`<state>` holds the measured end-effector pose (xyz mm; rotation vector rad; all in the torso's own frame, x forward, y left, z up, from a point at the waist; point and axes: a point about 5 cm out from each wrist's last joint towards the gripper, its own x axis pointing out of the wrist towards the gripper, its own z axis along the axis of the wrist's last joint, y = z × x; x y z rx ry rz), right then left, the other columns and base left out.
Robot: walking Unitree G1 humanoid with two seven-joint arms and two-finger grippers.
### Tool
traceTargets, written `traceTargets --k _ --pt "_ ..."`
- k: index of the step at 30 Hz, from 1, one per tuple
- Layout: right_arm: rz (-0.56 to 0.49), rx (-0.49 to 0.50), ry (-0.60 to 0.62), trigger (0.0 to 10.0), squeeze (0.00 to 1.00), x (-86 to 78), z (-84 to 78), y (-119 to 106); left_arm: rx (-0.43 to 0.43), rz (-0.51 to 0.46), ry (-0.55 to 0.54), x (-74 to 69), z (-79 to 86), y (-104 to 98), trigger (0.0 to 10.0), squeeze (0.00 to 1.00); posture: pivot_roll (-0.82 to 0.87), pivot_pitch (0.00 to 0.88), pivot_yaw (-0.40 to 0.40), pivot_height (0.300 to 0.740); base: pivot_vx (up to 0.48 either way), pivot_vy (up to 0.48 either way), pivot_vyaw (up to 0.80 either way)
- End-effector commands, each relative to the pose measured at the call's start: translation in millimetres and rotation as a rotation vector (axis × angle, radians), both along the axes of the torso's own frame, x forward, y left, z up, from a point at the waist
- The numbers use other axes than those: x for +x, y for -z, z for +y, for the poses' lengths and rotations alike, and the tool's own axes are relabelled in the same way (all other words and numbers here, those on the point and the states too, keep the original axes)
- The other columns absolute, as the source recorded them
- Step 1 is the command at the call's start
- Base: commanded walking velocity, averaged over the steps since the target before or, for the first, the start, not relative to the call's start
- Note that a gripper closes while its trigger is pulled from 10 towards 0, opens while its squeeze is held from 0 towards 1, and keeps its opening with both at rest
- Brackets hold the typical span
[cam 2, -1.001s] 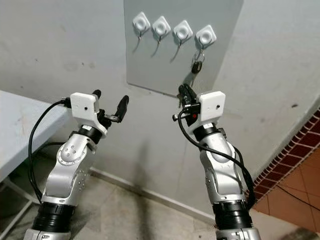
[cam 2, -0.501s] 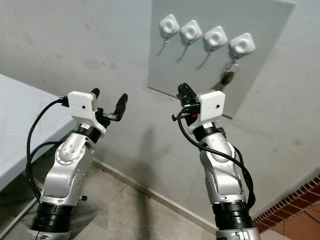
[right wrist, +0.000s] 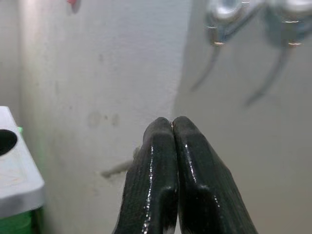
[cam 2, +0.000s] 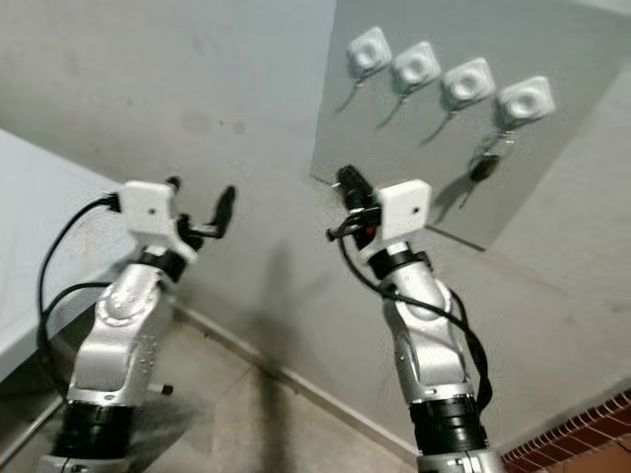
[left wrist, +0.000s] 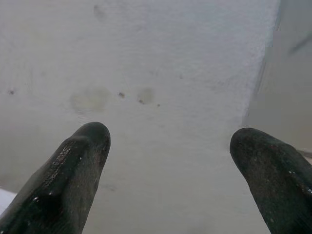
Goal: Hang keys on a hook
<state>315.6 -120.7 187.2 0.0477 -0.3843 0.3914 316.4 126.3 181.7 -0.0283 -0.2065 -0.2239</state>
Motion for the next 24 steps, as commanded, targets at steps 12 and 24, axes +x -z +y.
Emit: traceTargets --k 12,24 --pt "-0.022 0.014 0.018 10.0 0.00 -1.2 -7.6 -6 -0.003 -0.012 0.047 -1.3 -11.4 -6 10.0 0.00 0.06 0.000 -0.086 0.740 0.000 0.000 0.00" --pt "-0.045 0.010 0.019 10.0 0.00 3.9 -6.5 -14 0.022 -0.062 0.207 -3.8 -40.1 -19 10.0 0.00 0.05 0.000 -0.081 0.740 0.000 0.000 0.00"
